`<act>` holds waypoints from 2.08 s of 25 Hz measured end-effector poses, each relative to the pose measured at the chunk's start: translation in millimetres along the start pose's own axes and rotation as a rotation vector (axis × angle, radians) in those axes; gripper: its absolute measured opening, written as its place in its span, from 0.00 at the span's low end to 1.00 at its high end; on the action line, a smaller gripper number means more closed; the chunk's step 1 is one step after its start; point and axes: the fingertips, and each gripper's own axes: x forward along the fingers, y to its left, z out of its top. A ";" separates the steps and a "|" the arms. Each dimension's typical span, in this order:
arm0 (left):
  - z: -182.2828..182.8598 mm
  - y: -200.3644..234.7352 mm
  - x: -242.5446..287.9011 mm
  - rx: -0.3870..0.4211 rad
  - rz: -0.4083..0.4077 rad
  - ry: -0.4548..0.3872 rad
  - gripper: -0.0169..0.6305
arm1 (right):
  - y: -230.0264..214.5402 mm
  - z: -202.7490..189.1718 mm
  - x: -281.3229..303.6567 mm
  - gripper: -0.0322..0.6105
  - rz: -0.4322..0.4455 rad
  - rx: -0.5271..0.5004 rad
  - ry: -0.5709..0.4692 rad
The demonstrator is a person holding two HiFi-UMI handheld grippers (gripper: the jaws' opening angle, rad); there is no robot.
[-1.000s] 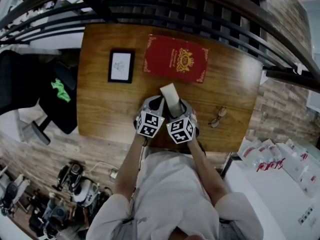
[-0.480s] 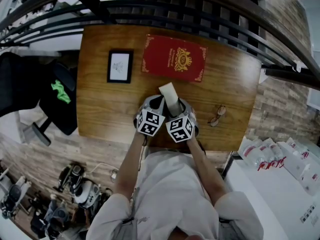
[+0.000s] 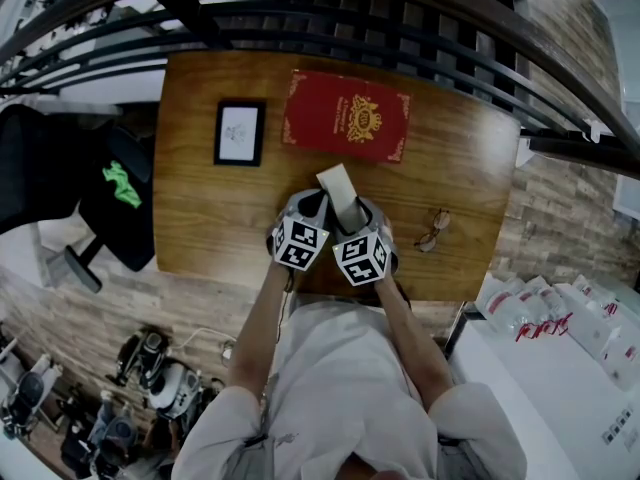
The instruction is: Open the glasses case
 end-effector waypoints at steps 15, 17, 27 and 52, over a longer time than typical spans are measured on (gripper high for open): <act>-4.3 0.8 3.0 -0.004 0.000 0.010 0.06 | -4.9 4.6 -14.7 0.45 -0.003 0.011 -0.040; -2.3 1.0 2.9 0.000 0.000 0.003 0.06 | -5.6 5.6 -16.8 0.43 -0.004 0.013 -0.045; -2.7 0.9 3.7 -0.003 0.002 -0.001 0.06 | -8.2 6.8 -24.3 0.34 -0.004 0.024 -0.071; -5.1 1.7 5.2 0.004 0.009 -0.006 0.06 | -44.3 1.1 -38.1 0.13 -0.076 0.113 -0.106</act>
